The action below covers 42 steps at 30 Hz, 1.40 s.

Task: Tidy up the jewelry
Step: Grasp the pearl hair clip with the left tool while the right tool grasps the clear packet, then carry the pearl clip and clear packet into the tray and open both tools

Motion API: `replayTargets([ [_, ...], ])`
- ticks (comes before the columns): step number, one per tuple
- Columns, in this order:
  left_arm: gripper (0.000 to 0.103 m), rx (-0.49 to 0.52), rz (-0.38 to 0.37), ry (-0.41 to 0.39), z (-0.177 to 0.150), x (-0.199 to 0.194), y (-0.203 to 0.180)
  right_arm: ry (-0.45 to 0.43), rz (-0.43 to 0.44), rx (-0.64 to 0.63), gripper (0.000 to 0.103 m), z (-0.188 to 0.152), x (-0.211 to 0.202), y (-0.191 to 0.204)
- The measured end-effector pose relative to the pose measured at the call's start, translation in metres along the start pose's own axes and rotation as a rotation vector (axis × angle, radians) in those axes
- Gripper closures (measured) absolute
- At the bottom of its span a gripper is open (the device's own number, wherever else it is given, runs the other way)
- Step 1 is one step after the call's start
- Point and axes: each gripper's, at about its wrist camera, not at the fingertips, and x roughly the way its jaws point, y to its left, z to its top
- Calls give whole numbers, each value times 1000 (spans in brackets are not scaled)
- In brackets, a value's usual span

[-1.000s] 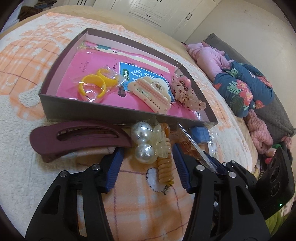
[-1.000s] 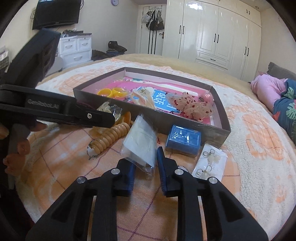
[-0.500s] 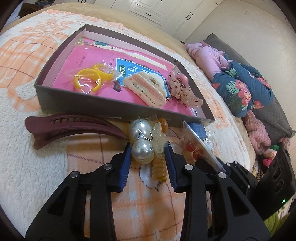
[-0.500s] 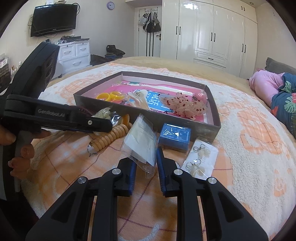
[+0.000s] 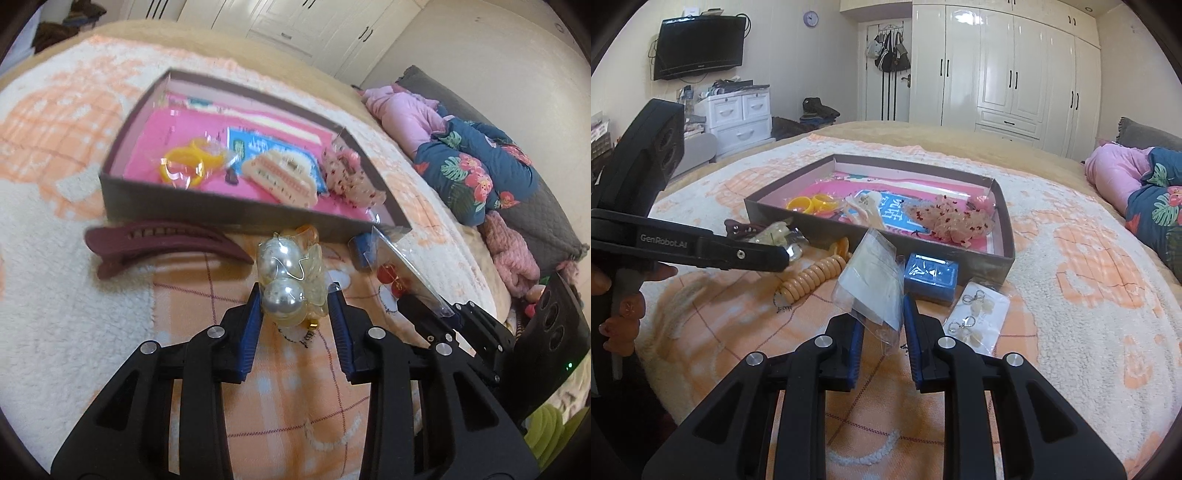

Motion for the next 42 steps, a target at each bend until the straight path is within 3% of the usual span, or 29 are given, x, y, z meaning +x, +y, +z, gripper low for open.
replayTargets([
  [25, 76, 9, 93, -182, 25, -44, 26, -52, 37, -53, 83, 37, 4, 29],
  [42, 76, -11, 105, -187, 48, -30, 36, -69, -17, -32, 83, 64, 33, 8],
])
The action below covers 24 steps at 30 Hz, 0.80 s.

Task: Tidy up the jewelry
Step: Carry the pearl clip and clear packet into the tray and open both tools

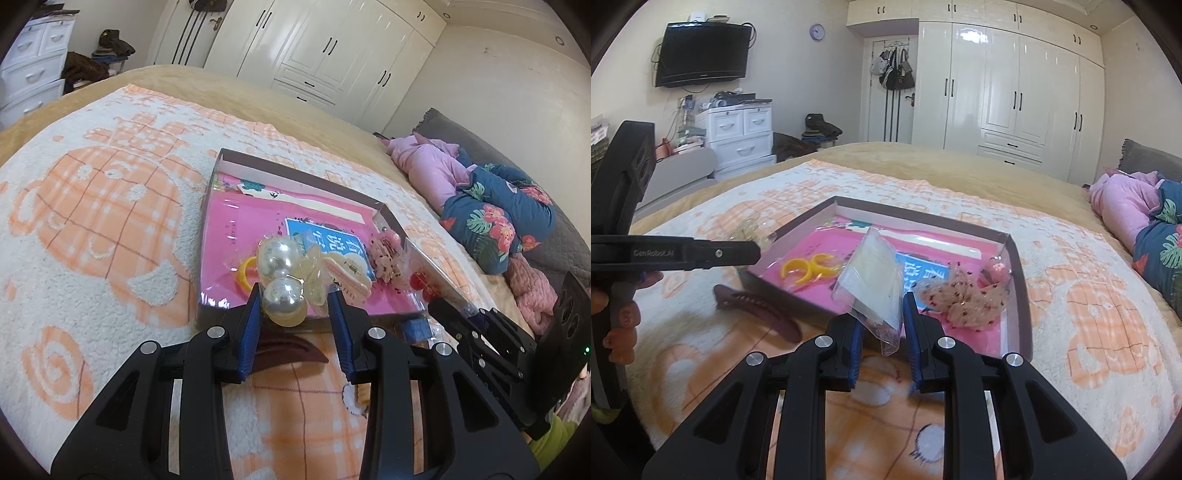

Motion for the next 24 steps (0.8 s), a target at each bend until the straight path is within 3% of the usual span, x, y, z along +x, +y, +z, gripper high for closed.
replayTargets([
  [24, 76, 43, 34, 6, 37, 49, -6, 41, -163, 41, 83, 12, 43, -71],
])
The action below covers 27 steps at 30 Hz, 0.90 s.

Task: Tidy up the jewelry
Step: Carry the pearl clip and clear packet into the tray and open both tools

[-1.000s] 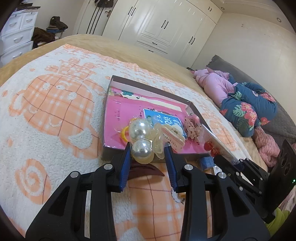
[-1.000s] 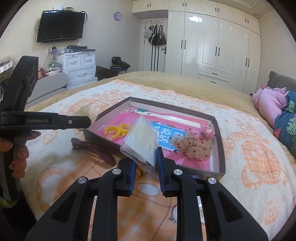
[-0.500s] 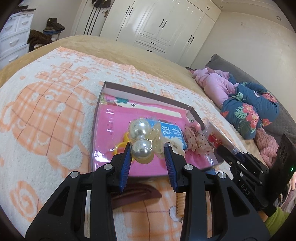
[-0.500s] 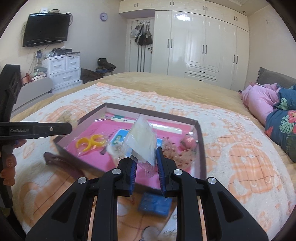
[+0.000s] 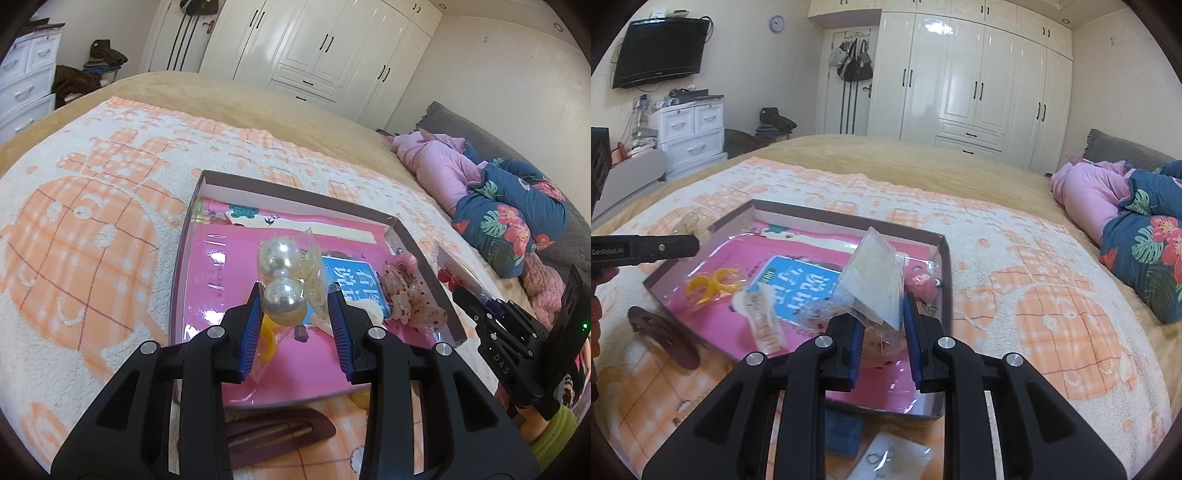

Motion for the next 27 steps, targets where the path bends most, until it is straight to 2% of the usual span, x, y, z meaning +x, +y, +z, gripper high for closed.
replayTargets([
  [17, 76, -12, 62, 66, 5, 34, 22, 109, -31, 29, 83, 0, 41, -15],
  [27, 76, 35, 63, 73, 2, 34, 12, 134, -10, 49, 82, -4, 39, -12],
])
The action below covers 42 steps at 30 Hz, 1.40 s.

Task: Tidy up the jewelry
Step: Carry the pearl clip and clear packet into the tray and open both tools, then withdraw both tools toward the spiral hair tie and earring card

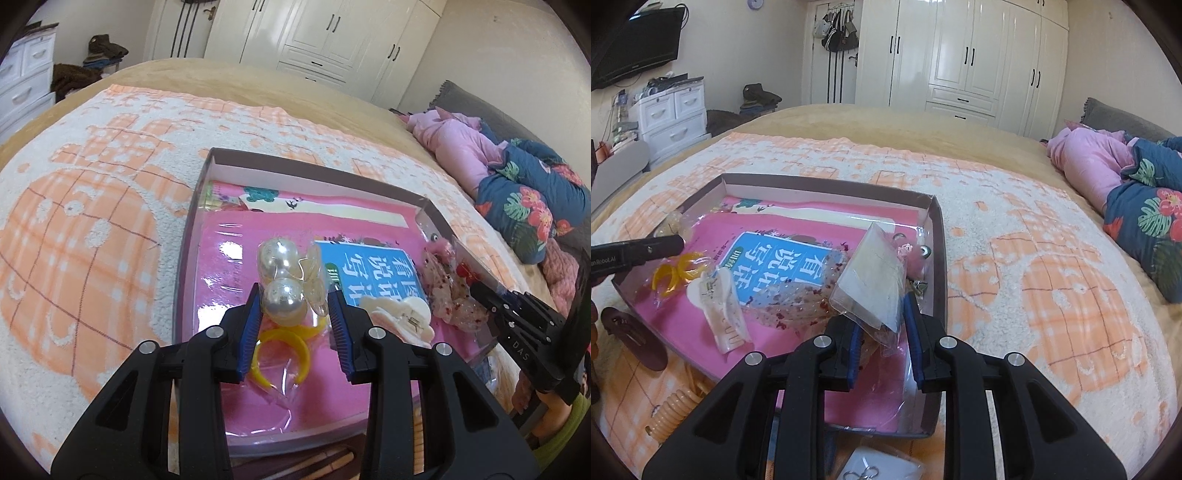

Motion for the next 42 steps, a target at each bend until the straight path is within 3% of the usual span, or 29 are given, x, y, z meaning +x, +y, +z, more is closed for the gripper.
replayTargets([
  [4, 76, 30, -20, -1, -1, -4, -8, 5, 22, 18, 80, -3, -5, 0],
  [11, 76, 74, -22, 16, -7, -2, -20, -9, 62, 51, 60, -8, -22, 0],
  [15, 75, 80, -24, 23, -9, -1, -22, -25, 75, 71, 56, -10, -34, -2],
  [19, 64, 89, -26, 20, -9, -2, -24, -51, 77, 82, 50, -11, -47, -2],
  [26, 55, 91, -25, -4, -10, -13, -27, -110, 52, 79, 35, -11, -70, -3],
  [37, 38, 78, -4, -77, -11, -47, -27, -146, 20, 88, 31, -21, -94, -8],
  [42, 20, 88, 17, -134, -14, -68, -31, -160, 7, 99, 28, -27, -105, -11],
])
